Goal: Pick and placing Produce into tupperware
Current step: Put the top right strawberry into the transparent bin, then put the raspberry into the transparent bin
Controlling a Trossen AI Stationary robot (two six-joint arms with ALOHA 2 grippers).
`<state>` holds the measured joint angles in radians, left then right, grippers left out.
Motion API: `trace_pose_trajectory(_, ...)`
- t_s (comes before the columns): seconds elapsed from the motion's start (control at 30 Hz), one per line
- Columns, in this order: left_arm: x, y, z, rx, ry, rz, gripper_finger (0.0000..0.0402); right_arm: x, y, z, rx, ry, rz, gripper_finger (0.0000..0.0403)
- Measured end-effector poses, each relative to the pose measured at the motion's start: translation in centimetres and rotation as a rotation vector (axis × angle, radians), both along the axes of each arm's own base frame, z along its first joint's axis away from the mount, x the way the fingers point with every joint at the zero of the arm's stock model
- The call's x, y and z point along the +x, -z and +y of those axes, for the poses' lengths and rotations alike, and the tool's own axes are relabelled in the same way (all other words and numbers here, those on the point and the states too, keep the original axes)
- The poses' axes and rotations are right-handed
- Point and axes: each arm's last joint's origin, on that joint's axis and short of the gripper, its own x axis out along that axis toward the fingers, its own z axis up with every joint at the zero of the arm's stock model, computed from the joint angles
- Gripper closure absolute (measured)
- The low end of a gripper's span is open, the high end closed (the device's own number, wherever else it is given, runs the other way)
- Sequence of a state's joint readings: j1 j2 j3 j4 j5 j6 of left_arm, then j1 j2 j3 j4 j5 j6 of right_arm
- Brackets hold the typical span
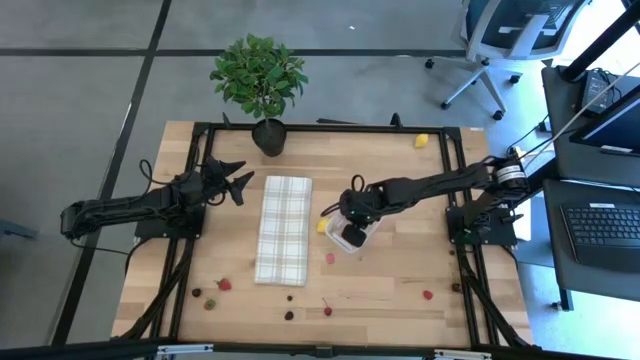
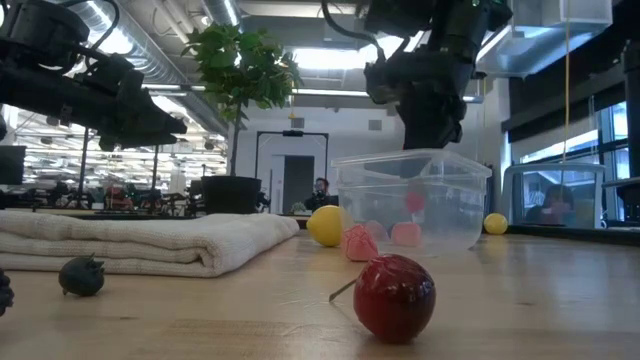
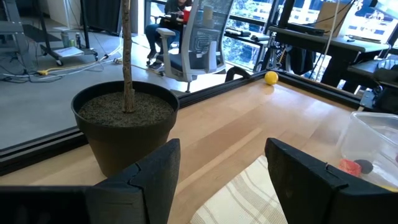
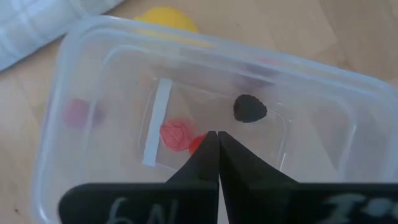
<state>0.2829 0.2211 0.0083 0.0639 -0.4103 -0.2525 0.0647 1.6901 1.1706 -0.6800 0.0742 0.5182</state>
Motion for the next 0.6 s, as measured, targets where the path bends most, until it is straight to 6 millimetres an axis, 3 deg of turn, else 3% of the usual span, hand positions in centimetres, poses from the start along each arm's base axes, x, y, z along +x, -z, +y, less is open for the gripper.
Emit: trace_pose_trajectory(0.6, 0.0, 0.0, 0.0, 0.0, 0.0, 0.0, 0.0174, -0.04, -0.02, -0.1, 0.009, 0.022, 0.001, 0.037)
